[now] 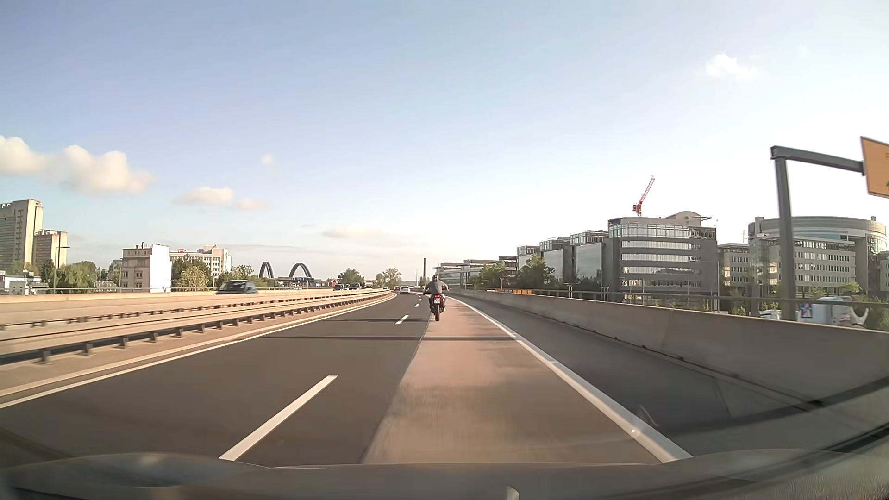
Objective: Follow the waypoints while adhering to traffic rules and regulations
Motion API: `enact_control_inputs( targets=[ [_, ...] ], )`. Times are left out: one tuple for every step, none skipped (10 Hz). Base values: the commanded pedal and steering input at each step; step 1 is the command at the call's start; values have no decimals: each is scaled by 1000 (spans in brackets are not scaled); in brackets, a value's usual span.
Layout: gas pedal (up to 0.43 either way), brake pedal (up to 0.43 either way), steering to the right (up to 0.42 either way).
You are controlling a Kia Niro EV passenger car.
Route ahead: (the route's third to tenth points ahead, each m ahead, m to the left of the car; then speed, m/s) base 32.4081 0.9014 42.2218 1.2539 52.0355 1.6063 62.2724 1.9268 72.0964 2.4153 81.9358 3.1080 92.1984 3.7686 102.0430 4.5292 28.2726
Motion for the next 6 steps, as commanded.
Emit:
enact_control_inputs(
  targets=[
    [67,0,-1],
    [67,0,-2],
    [67,0,-3],
    [67,0,-3],
    [67,0,-4],
    [67,0,-4]
  ],
)
